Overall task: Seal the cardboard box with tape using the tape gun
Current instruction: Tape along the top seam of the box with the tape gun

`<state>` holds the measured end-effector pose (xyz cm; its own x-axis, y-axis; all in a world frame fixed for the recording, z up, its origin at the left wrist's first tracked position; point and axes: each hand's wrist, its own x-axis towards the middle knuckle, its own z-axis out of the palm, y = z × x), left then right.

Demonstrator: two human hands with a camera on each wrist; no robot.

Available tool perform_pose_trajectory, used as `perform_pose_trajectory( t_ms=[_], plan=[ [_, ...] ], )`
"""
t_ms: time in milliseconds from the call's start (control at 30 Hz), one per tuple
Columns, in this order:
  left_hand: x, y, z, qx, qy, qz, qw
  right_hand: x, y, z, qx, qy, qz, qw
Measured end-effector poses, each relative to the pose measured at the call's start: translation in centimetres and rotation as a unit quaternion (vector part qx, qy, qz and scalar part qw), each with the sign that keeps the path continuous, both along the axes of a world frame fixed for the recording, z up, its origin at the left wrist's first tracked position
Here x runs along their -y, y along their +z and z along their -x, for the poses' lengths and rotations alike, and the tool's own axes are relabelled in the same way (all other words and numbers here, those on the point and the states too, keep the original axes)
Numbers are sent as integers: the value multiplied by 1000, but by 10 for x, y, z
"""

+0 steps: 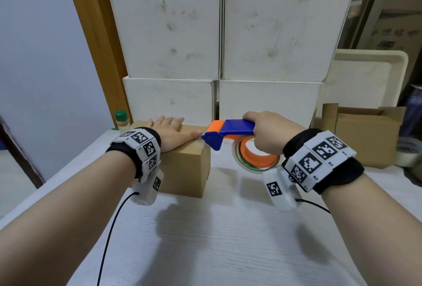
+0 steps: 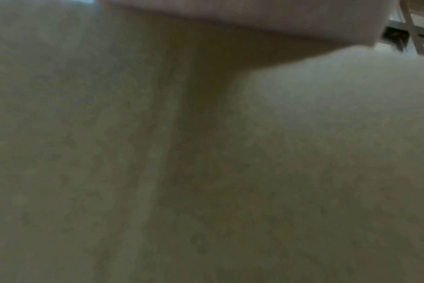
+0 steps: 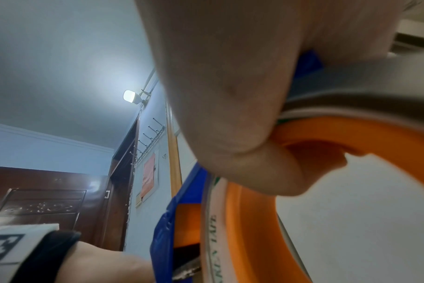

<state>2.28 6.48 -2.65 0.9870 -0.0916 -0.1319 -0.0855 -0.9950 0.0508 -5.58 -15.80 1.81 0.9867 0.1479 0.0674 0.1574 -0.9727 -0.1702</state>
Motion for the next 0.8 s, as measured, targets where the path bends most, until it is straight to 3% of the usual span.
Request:
perform_pose_trajectory(
  t_ms=[800],
  plan=[
    [-10, -2, -11, -3, -15, -16, 1000, 8, -7, 4, 0, -8, -50, 999]
  ],
)
